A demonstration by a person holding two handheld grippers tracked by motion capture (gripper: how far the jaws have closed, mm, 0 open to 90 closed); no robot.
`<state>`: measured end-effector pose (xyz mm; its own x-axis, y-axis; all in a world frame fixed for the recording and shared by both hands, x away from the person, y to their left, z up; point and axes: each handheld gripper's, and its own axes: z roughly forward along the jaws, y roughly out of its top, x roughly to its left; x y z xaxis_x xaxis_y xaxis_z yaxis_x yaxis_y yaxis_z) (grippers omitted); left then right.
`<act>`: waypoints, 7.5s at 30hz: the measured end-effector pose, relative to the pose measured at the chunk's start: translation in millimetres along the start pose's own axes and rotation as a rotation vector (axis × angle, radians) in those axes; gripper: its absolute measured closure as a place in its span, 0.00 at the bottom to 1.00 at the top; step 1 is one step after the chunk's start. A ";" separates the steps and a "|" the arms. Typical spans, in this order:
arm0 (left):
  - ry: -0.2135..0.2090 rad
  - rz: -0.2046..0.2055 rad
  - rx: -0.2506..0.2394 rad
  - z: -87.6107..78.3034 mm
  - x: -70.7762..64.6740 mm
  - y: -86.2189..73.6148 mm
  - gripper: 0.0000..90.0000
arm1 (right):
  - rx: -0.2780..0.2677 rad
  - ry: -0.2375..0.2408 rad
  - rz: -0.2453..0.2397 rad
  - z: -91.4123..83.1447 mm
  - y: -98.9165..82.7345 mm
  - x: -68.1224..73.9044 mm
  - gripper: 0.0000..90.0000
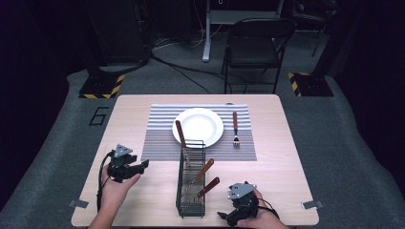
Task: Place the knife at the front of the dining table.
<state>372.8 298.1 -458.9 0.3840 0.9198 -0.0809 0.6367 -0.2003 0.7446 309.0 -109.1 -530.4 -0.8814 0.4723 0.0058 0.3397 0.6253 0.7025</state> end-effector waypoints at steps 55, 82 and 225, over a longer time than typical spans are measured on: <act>-0.198 0.119 -0.040 1.7 -84.0 81.5 0.58 | -0.001 0.001 -0.003 0.1 0.0 -0.2 0.00; -0.199 0.116 -0.033 28.9 -97.5 84.9 0.67 | -0.002 0.005 -0.009 0.0 -0.2 -0.2 0.00; -0.142 0.124 -0.259 -52.7 -62.4 114.4 0.85 | -0.001 0.006 -0.009 -0.1 -0.3 -0.1 0.00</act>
<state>386.5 235.6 -333.7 0.5493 0.8336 -0.0575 0.3952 -0.1985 0.8969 309.0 -109.4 -530.6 -0.8865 0.4627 0.0040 0.3314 0.6287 0.7035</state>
